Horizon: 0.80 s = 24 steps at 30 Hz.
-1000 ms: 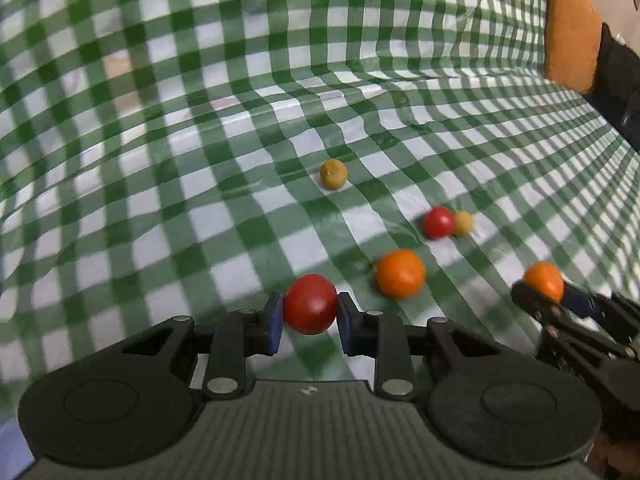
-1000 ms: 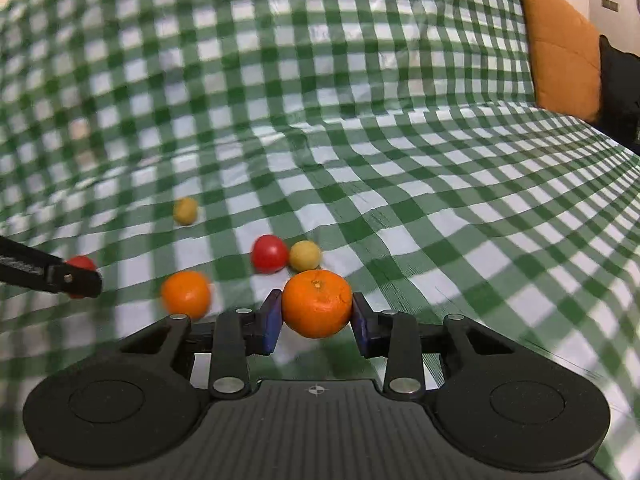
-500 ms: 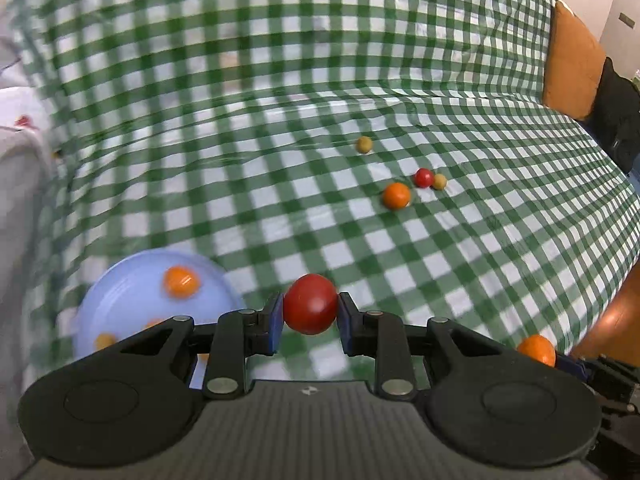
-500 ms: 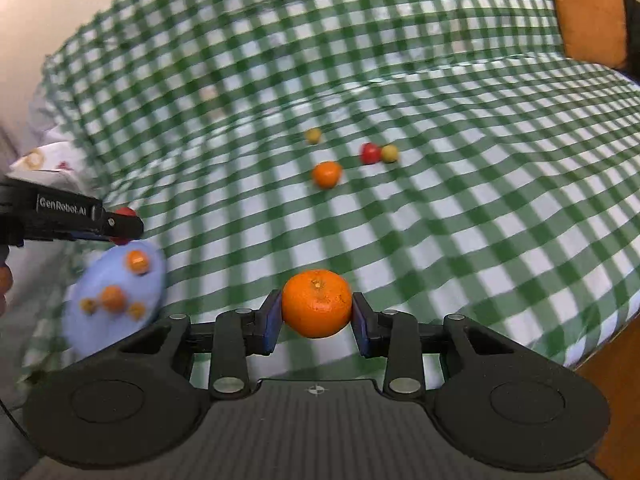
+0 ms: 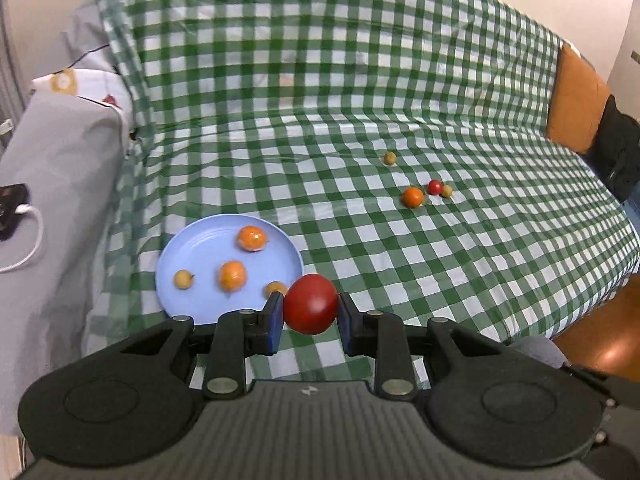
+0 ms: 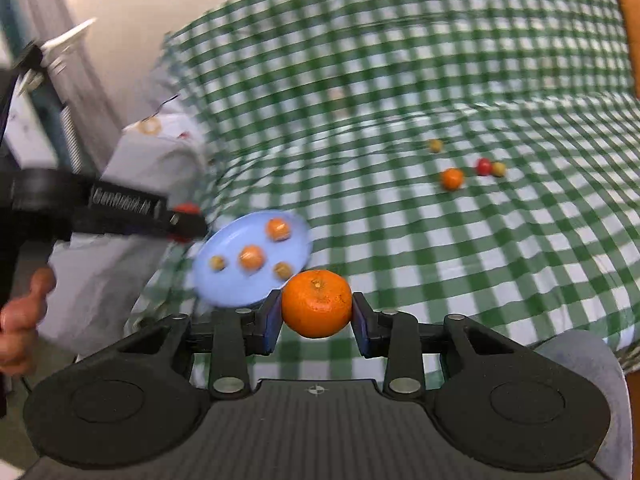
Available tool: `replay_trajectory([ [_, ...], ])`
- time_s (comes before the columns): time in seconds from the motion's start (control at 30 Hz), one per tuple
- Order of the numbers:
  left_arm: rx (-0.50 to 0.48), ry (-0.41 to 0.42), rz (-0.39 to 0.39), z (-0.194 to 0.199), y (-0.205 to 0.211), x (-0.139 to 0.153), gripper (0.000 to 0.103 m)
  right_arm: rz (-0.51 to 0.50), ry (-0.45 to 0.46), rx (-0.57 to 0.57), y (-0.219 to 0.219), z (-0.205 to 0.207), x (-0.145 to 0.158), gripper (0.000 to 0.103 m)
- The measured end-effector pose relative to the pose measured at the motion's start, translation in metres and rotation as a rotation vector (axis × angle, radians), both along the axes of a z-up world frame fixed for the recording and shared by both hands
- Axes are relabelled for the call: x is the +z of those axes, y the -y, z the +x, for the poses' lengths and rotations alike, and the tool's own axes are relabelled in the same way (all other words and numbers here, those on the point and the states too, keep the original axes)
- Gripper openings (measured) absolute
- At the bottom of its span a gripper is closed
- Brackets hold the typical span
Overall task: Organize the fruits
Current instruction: 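Carry the held tomato and orange in both grippers toward the light-blue plate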
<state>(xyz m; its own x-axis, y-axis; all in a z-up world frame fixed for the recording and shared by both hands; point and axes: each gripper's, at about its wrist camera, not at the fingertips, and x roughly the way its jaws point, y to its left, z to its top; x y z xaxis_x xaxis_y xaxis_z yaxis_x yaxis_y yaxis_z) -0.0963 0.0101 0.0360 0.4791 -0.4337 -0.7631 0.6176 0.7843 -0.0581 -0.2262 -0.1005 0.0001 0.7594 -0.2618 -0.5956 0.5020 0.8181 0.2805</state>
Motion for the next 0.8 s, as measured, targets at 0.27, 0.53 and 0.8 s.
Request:
replay_trajectory([
  [0.27, 0.066, 0.012, -0.038, -0.012, -0.043, 0.01, 0.031, -0.098, -0.001, 0.072, -0.038, 0.003, 0.019, 0.038],
  [0.53, 0.114, 0.012, -0.07, -0.01, -0.066, 0.015, 0.031, -0.144, -0.003, 0.103, -0.05, 0.005, 0.023, 0.038],
  [0.8, 0.13, 0.015, -0.079, -0.005, -0.071, 0.016, 0.031, -0.148, -0.01, 0.109, -0.053, 0.007, 0.022, 0.038],
])
